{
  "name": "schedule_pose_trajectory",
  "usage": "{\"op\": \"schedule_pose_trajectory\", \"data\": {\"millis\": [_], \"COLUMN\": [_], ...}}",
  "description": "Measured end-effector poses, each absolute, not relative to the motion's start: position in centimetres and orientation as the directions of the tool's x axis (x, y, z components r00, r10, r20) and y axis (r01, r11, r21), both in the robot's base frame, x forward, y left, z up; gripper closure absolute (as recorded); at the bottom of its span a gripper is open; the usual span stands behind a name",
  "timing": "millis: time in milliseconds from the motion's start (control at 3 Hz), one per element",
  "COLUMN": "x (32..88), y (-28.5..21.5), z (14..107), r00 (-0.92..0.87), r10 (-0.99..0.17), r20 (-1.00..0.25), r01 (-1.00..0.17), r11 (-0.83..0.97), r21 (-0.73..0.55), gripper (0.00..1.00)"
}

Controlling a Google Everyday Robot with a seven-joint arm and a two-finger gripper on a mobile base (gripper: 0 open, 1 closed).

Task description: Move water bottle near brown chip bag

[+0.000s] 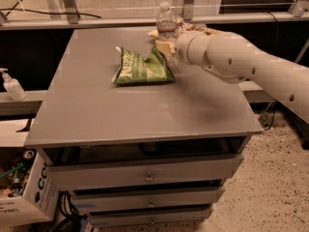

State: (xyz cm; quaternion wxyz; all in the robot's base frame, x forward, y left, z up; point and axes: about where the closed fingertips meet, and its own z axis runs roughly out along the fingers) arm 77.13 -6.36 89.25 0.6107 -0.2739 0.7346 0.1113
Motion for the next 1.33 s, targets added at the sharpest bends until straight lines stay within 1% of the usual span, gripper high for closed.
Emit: {"op": "schedule_pose_trajectory", "data": {"millis": [333,1333], "x": [78.8,80.2], "y": [-7.1,-7.8], "z": [89.9,88.1], "r00": [-0.082,-0.073], "r10": [-0.220,-0.172], "r20": [-0.972,-0.982], "r01": [-0.500,-0.469], "r11": [0.853,0.875], "r21": [-0.151,-0.119], "gripper": [1.00,1.00]}}
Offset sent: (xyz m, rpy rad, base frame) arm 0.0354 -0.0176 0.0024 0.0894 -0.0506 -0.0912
